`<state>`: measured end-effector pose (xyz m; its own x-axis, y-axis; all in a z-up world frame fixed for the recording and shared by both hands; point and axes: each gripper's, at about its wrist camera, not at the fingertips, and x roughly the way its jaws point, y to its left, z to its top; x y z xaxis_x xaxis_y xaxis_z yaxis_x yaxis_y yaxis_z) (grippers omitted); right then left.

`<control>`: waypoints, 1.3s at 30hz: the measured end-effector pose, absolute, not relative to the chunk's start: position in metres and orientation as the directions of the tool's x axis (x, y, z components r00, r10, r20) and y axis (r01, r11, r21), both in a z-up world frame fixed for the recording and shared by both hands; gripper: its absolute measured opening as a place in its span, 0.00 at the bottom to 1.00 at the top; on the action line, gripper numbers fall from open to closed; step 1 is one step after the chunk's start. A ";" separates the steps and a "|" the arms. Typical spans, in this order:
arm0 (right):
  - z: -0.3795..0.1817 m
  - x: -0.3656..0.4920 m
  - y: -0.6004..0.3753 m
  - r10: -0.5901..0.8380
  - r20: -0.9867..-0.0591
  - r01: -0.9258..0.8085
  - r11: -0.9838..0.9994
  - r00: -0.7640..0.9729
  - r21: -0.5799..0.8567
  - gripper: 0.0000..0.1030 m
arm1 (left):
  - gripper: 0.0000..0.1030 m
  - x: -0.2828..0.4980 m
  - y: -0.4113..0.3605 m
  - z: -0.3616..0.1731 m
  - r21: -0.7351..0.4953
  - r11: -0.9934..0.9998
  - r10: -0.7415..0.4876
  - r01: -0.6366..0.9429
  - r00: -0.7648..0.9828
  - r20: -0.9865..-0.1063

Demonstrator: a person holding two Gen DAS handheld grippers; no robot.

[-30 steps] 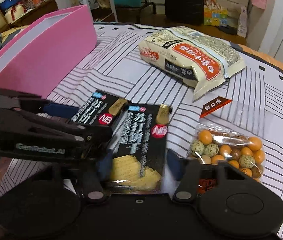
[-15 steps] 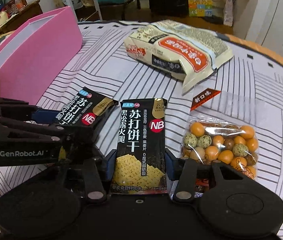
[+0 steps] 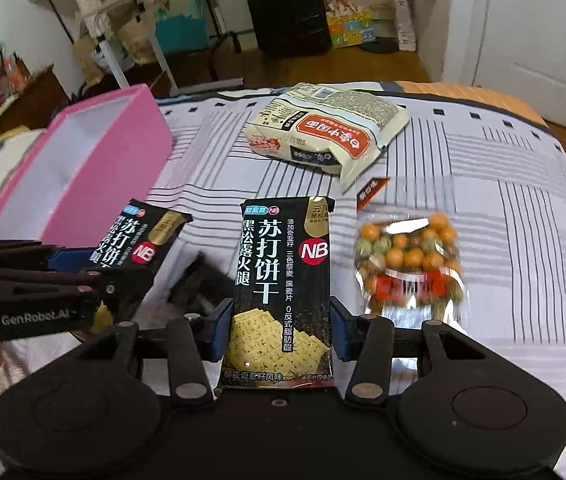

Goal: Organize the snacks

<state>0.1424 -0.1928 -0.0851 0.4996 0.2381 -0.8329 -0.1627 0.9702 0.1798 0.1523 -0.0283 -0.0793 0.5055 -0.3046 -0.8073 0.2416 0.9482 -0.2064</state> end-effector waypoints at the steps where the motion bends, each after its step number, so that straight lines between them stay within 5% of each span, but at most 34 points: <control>1: -0.082 0.136 -0.193 0.244 -0.828 -0.163 0.969 0.505 0.187 0.52 | 0.43 0.147 -0.025 -0.074 -0.203 0.949 -0.301 0.242 0.503 -0.810; 12: -0.035 0.084 -0.160 0.329 -0.782 -0.266 0.940 0.530 0.216 0.52 | 0.43 0.088 0.029 -0.011 -0.326 0.888 -0.448 0.325 0.445 -0.776; 25: 0.007 0.096 -0.061 0.478 -0.741 -0.474 0.846 0.472 0.243 0.52 | 0.43 0.063 0.108 0.042 -0.195 0.941 -0.328 0.277 0.600 -0.730; 39: -0.048 0.179 0.055 0.489 -0.780 -0.578 0.790 0.391 0.205 0.52 | 0.43 0.122 0.189 -0.012 -0.089 0.993 -0.120 0.081 0.633 -0.765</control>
